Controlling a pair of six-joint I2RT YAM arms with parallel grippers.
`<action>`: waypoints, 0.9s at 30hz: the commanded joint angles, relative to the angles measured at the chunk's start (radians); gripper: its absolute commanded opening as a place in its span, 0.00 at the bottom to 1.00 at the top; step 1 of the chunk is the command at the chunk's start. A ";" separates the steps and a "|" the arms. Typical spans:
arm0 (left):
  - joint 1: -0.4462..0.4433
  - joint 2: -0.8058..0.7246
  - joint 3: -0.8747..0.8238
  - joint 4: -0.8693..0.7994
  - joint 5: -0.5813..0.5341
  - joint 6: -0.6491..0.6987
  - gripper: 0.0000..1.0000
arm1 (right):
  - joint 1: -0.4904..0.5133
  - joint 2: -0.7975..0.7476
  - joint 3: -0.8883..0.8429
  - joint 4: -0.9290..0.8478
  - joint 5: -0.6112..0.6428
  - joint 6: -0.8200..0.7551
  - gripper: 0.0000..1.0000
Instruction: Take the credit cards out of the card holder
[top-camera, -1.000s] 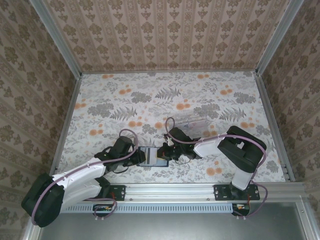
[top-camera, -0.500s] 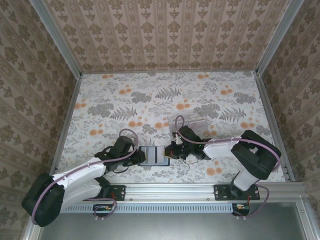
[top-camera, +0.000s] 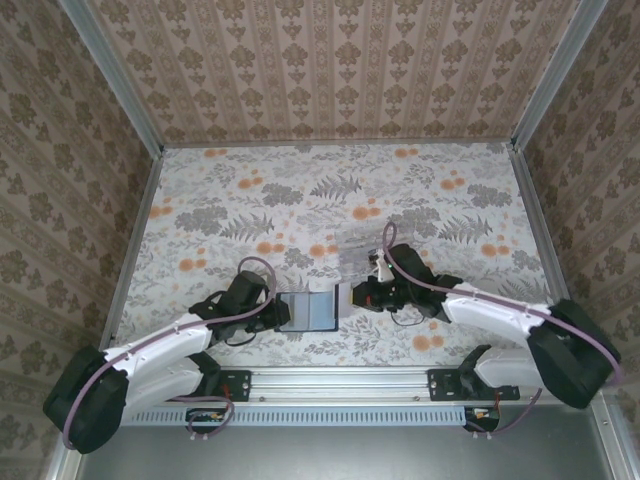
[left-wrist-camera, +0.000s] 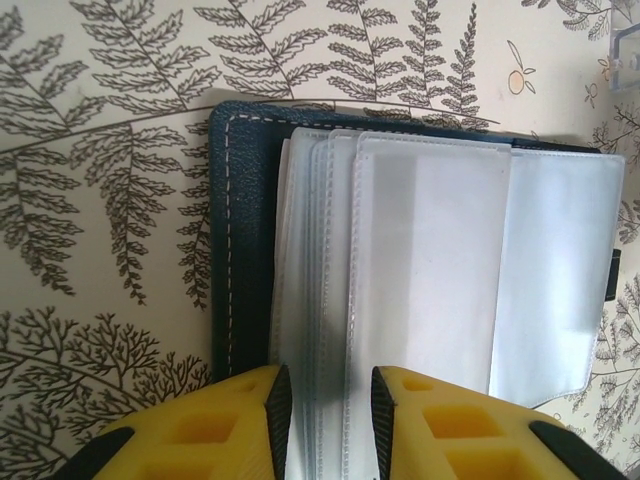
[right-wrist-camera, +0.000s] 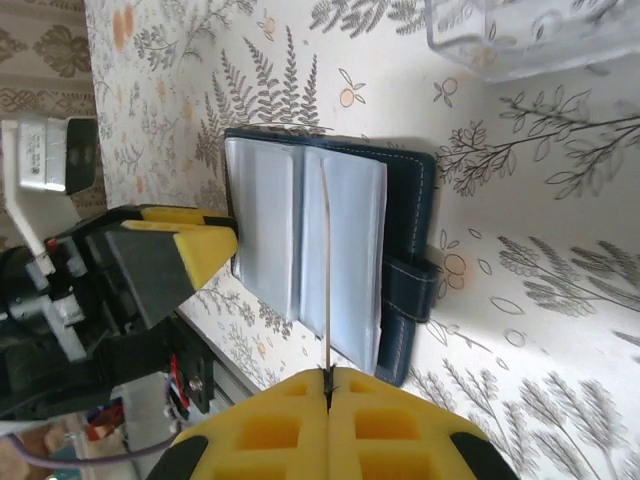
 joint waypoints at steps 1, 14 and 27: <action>-0.001 -0.027 0.037 -0.065 -0.028 0.023 0.36 | -0.016 -0.094 0.096 -0.242 0.054 -0.157 0.00; 0.009 -0.366 0.064 -0.225 -0.141 -0.003 1.00 | 0.002 -0.027 0.570 -0.771 0.396 -0.661 0.00; 0.033 -0.564 0.030 -0.306 -0.146 -0.015 1.00 | 0.194 0.232 0.760 -0.794 0.777 -1.273 0.00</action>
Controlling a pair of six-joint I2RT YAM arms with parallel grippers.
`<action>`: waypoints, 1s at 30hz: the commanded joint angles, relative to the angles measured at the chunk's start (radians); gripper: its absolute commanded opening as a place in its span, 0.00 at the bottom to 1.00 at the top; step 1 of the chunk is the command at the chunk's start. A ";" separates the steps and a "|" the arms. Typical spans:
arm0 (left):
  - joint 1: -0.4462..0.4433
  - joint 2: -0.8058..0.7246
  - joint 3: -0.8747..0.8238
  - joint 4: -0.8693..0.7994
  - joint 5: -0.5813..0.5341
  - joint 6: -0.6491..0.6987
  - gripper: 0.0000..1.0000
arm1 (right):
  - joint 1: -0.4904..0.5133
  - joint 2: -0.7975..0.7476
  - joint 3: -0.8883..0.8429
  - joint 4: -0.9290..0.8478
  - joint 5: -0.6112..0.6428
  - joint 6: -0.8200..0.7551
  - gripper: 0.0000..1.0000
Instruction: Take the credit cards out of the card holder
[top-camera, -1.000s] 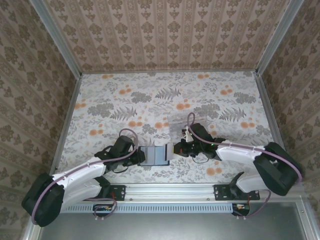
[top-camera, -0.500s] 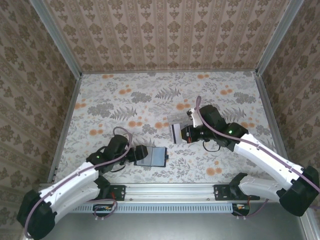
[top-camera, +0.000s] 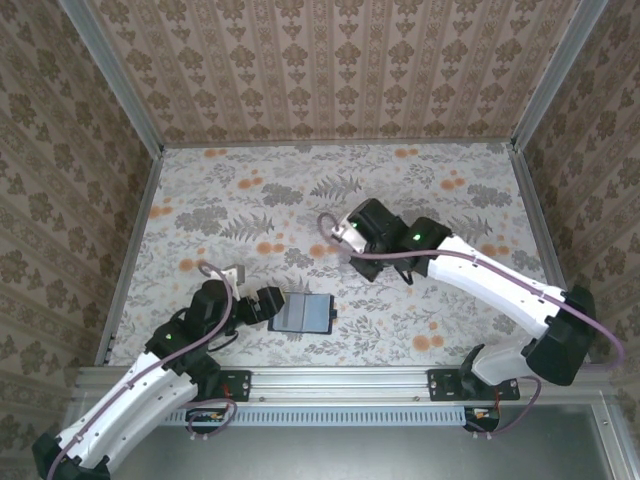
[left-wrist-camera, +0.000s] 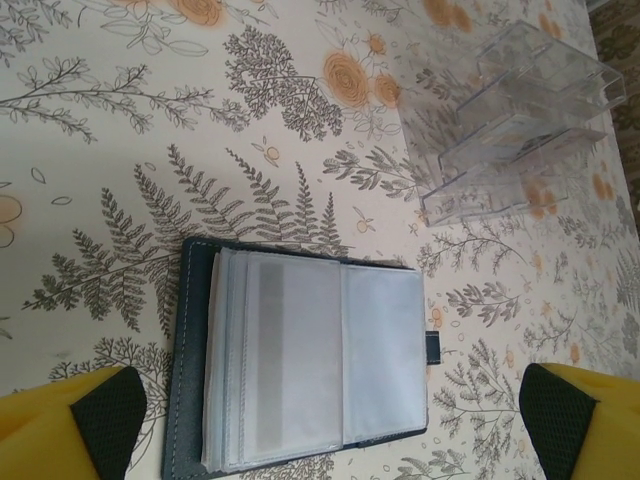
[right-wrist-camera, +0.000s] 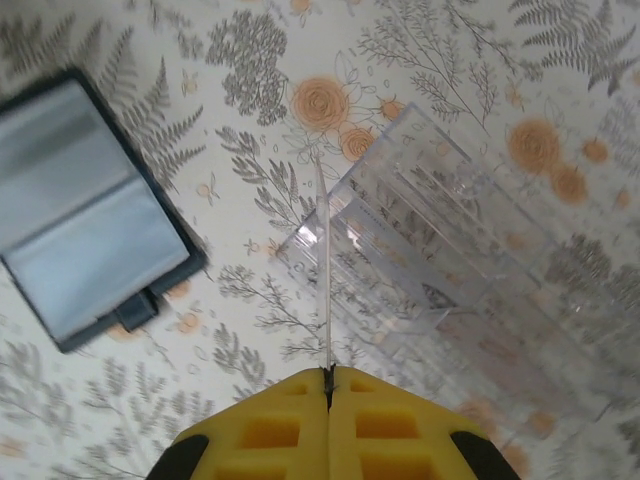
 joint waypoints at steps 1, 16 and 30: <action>0.008 -0.010 -0.015 -0.022 0.002 -0.010 1.00 | 0.040 0.044 0.020 -0.006 0.155 -0.232 0.00; 0.011 -0.081 -0.020 -0.067 0.014 -0.012 1.00 | 0.067 0.022 -0.233 0.288 0.227 -0.764 0.00; 0.014 -0.097 -0.023 -0.074 0.016 -0.016 1.00 | -0.014 0.040 -0.282 0.419 0.179 -0.901 0.00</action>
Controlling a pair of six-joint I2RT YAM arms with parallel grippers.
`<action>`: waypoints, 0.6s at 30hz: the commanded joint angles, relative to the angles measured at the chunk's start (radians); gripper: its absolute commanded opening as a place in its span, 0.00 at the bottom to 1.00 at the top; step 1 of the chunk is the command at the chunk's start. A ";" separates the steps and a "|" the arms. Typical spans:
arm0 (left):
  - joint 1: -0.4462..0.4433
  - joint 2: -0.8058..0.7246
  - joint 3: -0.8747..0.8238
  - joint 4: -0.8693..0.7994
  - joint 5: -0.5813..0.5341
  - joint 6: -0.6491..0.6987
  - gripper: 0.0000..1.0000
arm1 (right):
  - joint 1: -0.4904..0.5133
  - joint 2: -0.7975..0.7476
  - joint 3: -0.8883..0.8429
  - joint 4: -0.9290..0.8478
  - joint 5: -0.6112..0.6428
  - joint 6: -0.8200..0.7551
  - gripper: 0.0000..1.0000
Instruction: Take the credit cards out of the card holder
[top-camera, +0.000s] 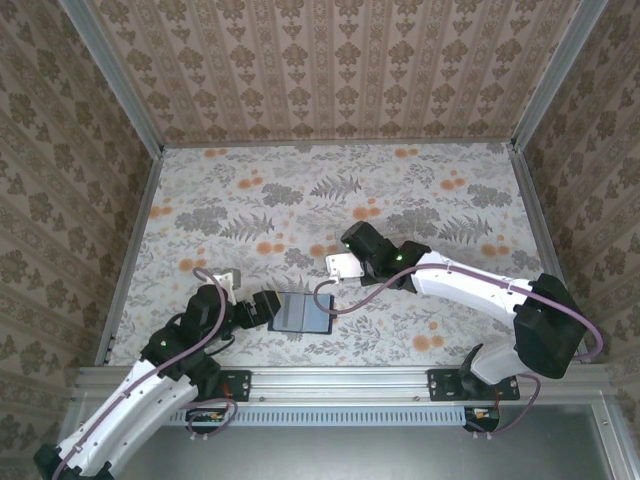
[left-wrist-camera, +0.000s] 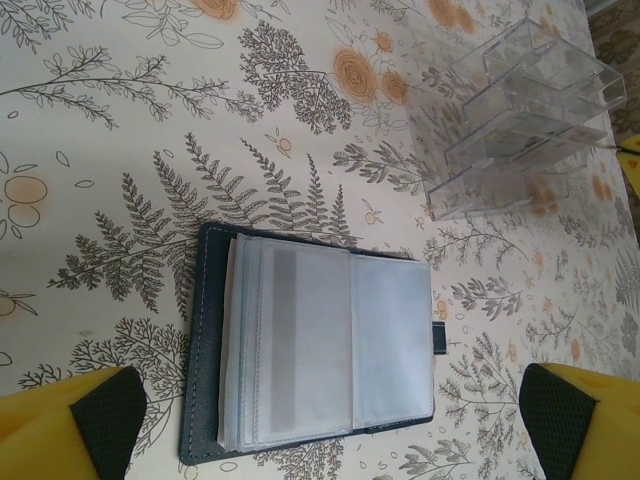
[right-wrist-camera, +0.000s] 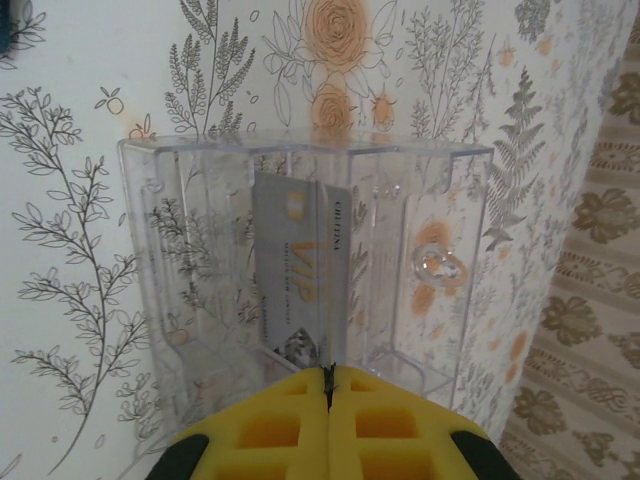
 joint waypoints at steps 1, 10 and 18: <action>0.006 -0.012 -0.008 -0.014 0.012 -0.011 1.00 | -0.014 0.007 -0.005 0.035 -0.013 -0.044 0.00; 0.009 -0.020 -0.012 -0.020 0.016 -0.008 1.00 | -0.049 0.037 -0.001 0.019 -0.039 -0.018 0.00; 0.014 -0.037 -0.013 -0.031 0.016 -0.004 1.00 | -0.060 0.084 0.009 0.038 -0.031 -0.004 0.00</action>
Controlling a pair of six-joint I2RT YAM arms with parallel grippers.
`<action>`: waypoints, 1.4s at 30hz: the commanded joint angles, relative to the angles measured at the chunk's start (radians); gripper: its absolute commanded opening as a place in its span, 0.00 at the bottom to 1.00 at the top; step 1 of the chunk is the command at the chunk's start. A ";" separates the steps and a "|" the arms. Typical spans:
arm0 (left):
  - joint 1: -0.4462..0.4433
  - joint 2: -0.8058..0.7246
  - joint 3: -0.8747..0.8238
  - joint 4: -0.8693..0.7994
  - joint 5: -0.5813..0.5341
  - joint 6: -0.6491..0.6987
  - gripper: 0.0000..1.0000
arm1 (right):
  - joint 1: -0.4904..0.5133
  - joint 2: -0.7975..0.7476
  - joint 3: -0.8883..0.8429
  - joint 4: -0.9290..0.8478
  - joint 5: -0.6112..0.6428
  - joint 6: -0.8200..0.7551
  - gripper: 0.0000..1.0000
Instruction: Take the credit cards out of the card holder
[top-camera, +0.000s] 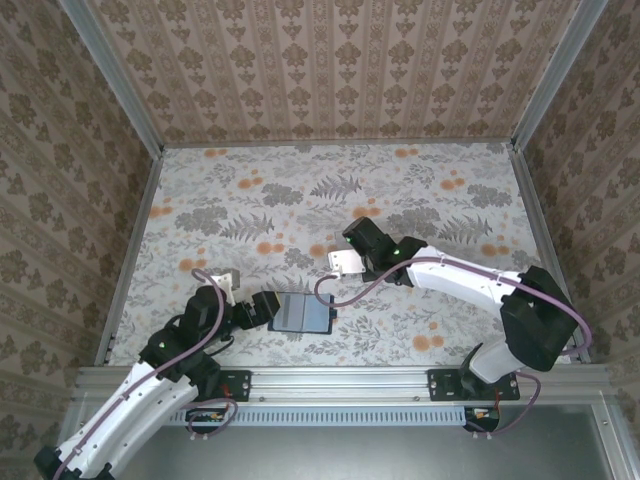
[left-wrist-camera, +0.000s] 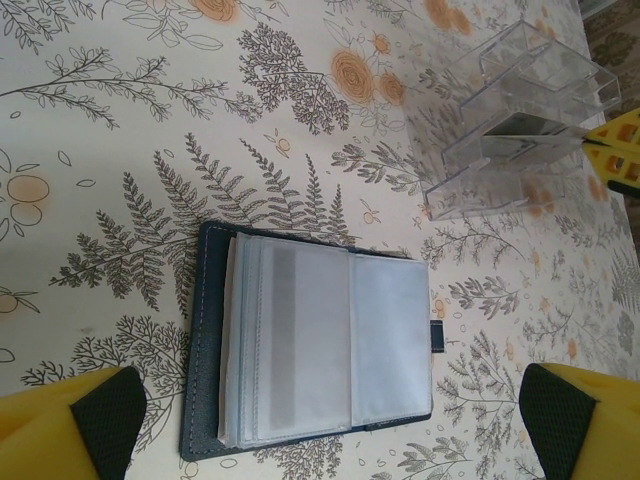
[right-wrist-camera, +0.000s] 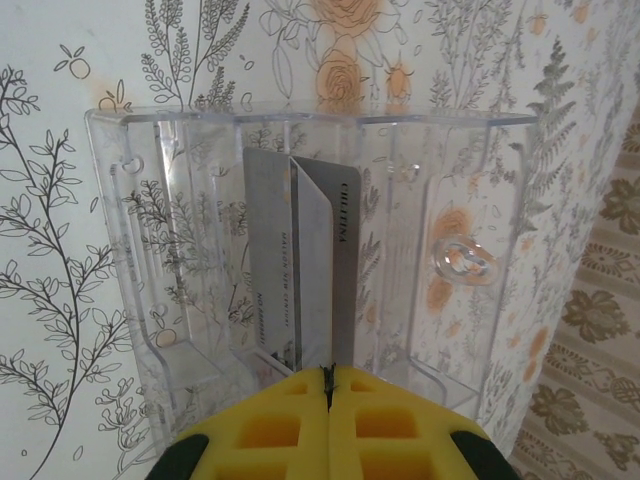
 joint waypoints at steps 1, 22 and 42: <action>0.010 -0.016 -0.013 -0.018 0.015 -0.004 1.00 | -0.007 0.030 0.010 0.017 -0.011 0.014 0.00; 0.028 -0.018 -0.028 -0.008 0.038 0.003 1.00 | -0.006 0.114 0.068 0.048 0.071 0.068 0.22; 0.036 -0.018 -0.037 0.005 0.052 0.001 1.00 | -0.019 0.171 0.118 0.082 0.112 0.100 0.27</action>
